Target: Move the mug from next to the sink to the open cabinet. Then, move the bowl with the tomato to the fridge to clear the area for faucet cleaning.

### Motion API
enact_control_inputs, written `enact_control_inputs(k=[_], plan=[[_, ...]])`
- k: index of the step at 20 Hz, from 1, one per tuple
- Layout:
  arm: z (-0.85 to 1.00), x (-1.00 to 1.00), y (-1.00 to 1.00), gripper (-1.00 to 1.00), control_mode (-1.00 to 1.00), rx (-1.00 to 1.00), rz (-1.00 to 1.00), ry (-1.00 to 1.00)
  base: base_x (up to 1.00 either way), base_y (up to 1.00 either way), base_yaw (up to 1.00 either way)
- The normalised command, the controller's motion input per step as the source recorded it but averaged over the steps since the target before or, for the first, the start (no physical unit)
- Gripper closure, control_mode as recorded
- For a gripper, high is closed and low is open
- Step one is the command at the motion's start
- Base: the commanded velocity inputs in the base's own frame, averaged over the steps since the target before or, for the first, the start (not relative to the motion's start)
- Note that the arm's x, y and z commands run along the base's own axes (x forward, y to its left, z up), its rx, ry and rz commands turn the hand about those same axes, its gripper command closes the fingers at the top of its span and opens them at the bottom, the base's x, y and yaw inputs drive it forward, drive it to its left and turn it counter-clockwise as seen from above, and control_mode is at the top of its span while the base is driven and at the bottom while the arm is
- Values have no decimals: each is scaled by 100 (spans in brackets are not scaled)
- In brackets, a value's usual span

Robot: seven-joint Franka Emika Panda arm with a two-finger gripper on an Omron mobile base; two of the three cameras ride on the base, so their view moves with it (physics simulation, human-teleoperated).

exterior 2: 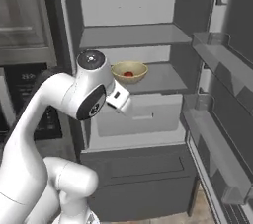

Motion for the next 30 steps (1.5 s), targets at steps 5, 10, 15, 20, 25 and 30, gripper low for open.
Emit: enact_control_inputs(k=[5,10,15,20,25,30], plan=[[0,0,0,-100,100,0,0,0,-40,27,87],[0,0,0,-100,100,0,0,0,-26,27,92],[0,0,0,-100,100,0,0,0,-23,26,92],[0,0,0,-100,100,0,0,0,-18,25,92],[0,0,0,-100,100,0,0,0,-6,24,92],[0,0,0,-100,100,0,0,0,23,37,75]])
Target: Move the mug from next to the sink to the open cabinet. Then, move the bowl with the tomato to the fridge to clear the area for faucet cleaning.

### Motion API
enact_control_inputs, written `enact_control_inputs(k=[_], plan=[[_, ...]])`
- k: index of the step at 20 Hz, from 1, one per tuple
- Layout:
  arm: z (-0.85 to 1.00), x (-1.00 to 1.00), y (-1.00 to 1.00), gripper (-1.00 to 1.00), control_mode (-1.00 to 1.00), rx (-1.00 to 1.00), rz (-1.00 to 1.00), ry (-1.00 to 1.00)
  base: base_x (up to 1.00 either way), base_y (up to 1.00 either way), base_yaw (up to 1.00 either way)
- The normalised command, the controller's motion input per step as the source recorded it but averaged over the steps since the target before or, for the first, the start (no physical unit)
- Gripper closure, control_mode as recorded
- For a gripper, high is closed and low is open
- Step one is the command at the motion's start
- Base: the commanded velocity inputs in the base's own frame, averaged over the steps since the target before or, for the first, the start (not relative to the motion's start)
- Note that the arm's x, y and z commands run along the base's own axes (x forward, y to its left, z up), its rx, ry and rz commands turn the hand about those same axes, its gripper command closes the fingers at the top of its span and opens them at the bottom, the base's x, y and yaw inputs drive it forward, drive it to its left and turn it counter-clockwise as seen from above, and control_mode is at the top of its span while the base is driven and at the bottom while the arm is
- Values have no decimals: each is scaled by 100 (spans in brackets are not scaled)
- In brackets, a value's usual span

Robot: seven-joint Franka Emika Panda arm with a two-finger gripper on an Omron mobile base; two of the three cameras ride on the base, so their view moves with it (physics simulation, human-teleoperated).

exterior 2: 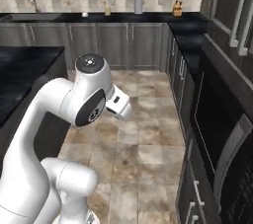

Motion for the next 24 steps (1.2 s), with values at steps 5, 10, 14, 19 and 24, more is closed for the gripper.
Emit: enact_control_inputs(k=[5,10,14,19,24], plan=[[0,0,0,-100,100,0,0,0,100,34,44],[0,0,0,-100,100,0,0,0,100,29,24],[0,0,0,-100,100,0,0,0,100,28,12],[0,0,0,-100,100,0,0,0,100,26,1],[0,0,0,-100,100,0,0,0,100,22,0]])
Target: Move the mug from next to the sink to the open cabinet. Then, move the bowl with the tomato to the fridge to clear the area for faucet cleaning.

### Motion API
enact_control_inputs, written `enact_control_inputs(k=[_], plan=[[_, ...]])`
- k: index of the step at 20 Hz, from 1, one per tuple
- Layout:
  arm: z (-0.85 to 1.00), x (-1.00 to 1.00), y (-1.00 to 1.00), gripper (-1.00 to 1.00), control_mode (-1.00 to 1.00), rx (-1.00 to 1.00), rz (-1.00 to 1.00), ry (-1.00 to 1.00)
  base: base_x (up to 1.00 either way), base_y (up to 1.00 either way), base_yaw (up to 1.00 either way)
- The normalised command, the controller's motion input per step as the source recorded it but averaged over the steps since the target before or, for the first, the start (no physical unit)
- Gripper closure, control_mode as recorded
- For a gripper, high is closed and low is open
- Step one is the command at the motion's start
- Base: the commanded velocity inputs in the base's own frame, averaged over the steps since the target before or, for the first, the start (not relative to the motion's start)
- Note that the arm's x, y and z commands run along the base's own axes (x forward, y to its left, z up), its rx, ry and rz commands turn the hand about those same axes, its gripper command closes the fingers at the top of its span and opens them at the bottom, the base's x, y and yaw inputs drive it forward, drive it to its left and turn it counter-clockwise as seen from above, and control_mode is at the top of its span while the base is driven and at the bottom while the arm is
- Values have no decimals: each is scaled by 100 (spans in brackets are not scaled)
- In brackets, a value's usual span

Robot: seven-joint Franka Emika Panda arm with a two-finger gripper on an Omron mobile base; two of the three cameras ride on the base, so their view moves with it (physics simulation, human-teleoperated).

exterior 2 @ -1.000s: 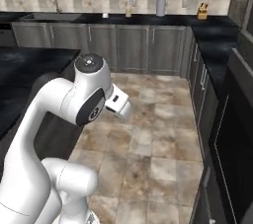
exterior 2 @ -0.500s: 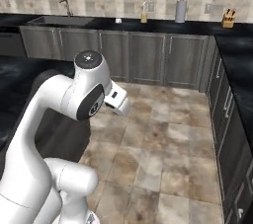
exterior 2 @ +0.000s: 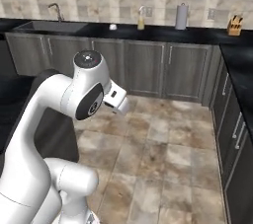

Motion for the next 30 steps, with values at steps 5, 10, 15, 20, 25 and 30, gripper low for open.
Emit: enact_control_inputs(k=[5,10,15,20,25,30], plan=[[0,0,0,-100,100,0,0,0,100,19,0],[0,0,0,-100,100,0,0,0,100,15,0],[0,0,0,-100,100,0,0,0,100,16,0],[0,0,0,-100,100,0,0,0,100,21,0],[0,0,0,-100,100,0,0,0,100,25,0],[0,0,0,-100,100,0,0,0,100,28,0]])
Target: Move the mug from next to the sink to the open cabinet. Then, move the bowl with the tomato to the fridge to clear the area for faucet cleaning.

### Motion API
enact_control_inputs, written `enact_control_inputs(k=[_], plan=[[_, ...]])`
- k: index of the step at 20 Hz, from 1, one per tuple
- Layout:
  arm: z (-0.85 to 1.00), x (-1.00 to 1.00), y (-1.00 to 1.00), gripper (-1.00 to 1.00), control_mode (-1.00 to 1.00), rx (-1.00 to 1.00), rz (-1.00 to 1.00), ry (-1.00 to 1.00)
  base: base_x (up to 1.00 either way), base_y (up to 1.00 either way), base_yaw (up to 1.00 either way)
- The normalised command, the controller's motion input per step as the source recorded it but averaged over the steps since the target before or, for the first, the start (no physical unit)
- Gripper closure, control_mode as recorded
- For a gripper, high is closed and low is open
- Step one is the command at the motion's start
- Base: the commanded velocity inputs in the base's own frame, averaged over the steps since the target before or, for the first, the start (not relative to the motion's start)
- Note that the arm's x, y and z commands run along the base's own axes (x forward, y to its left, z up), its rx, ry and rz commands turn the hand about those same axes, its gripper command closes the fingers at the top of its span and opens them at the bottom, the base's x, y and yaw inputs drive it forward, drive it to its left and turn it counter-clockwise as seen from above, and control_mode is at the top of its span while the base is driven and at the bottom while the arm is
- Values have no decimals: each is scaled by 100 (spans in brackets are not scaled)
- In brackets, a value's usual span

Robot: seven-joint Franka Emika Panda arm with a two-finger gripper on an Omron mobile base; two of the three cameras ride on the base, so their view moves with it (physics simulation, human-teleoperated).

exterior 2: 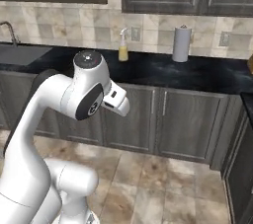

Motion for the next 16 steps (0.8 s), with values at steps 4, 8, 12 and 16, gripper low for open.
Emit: enact_control_inputs(k=[4,8,12,16], plan=[[0,0,0,-100,100,0,0,0,100,33,0],[0,0,0,-100,100,0,0,0,100,64,0],[0,0,0,-100,100,0,0,0,100,100,0],[0,0,0,-100,100,0,0,0,100,100,4]])
